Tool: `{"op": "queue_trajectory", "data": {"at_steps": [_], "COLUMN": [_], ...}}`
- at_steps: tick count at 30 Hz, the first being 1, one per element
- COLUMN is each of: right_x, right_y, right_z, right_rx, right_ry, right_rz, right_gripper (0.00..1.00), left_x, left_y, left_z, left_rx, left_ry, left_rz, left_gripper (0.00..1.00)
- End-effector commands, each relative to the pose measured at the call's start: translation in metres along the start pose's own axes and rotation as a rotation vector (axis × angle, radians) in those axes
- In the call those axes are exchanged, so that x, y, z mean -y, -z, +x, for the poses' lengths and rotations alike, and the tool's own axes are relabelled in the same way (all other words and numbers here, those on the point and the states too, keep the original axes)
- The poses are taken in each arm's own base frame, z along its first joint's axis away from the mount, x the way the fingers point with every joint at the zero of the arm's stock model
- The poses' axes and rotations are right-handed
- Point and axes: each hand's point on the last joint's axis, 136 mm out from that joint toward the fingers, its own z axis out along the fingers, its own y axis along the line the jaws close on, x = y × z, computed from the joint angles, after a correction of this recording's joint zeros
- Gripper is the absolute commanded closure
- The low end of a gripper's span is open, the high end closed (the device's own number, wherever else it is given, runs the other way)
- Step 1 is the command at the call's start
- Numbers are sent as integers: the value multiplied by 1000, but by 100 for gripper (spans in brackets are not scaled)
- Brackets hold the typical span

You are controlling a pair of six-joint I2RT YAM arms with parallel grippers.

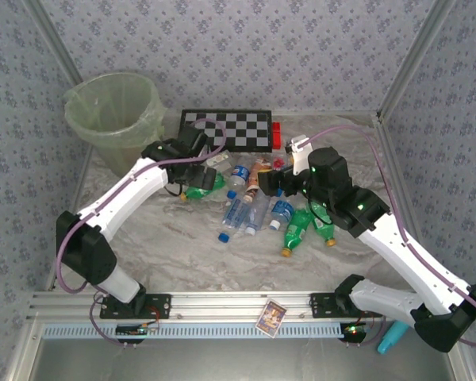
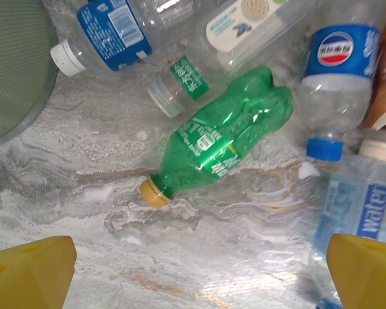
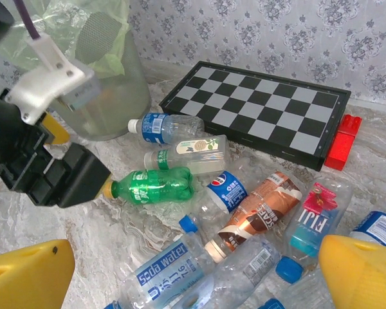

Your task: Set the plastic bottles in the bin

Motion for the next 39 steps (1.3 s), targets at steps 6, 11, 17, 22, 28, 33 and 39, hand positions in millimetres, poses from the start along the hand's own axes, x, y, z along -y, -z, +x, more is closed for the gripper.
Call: {"op": "queue_trajectory", "data": {"at_steps": [6,11,17,22,28,33,39], "right_x": [-1,1,3,5,7,7,7], "right_y": [2,7,12,13,13,9,4], "right_z": [-2,-2,4,4,6,6,3], "right_rx": [0,2,-11,-7,-10,-9,-13], "right_ry": [-23,-24,-28,-33,-36,-43,-45], "right_rz": [-13,0,0,5,12,6,-1], "right_gripper": [1,1,1,1,1,1,1], "left_x": [13,14,8,13,22,30,30], "left_y": [-49,-74,-98,-114,-124,-132,-140], "left_z": [9,11,9,14,22,30,39], "left_rx": [-102,-168,-200,-241,-277,-306,-327], "left_ry": [-179,-184,-187,-203,-210,-230,-239], "left_rz": [17,69,63,75,118,129,120], "left_gripper": [5,8,10,11,13,17,16]}}
